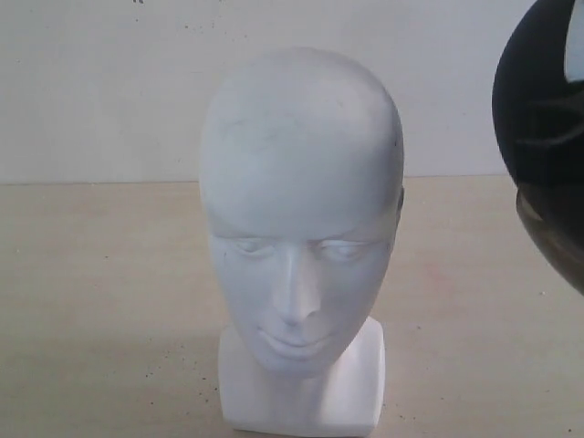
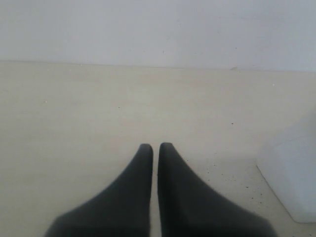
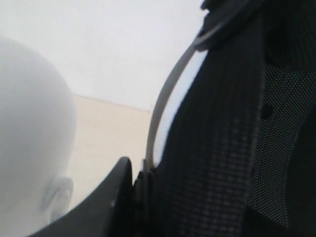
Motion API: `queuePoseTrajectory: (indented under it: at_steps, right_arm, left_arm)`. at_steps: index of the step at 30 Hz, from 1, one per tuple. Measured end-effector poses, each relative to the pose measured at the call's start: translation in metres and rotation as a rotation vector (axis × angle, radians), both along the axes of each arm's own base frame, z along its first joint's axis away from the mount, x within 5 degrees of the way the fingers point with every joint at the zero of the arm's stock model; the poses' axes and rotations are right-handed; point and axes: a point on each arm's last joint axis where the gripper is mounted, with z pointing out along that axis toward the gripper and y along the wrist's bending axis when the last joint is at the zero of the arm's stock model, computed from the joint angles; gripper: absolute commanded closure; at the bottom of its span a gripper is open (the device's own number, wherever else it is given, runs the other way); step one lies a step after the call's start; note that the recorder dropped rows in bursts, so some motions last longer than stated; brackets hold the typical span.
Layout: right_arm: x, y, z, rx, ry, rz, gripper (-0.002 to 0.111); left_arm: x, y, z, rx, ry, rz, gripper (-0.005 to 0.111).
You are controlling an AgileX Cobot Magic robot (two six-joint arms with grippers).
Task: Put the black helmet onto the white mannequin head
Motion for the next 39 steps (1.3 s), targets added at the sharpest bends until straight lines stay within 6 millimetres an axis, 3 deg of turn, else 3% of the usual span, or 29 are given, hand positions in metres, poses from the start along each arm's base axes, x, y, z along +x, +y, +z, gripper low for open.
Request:
queuePoseTrajectory:
  at_steps: [7, 18, 29, 39]
  right_arm:
    - [-0.007, 0.0, 0.011, 0.017, -0.092, 0.063, 0.108]
    - [-0.01, 0.009, 0.029, -0.113, -0.292, 0.197, 0.108]
    - [-0.024, 0.008, 0.099, -0.162, -0.584, 0.252, 0.108]
    - [-0.049, -0.01, 0.17, -0.25, -0.809, 0.225, 0.108]
  left_arm:
    - [0.0, 0.0, 0.0, 0.0, 0.0, 0.0, 0.102]
    - [0.0, 0.0, 0.0, 0.0, 0.0, 0.0, 0.102]
    - [0.0, 0.0, 0.0, 0.0, 0.0, 0.0, 0.102]
    - [0.0, 0.0, 0.0, 0.0, 0.0, 0.0, 0.102]
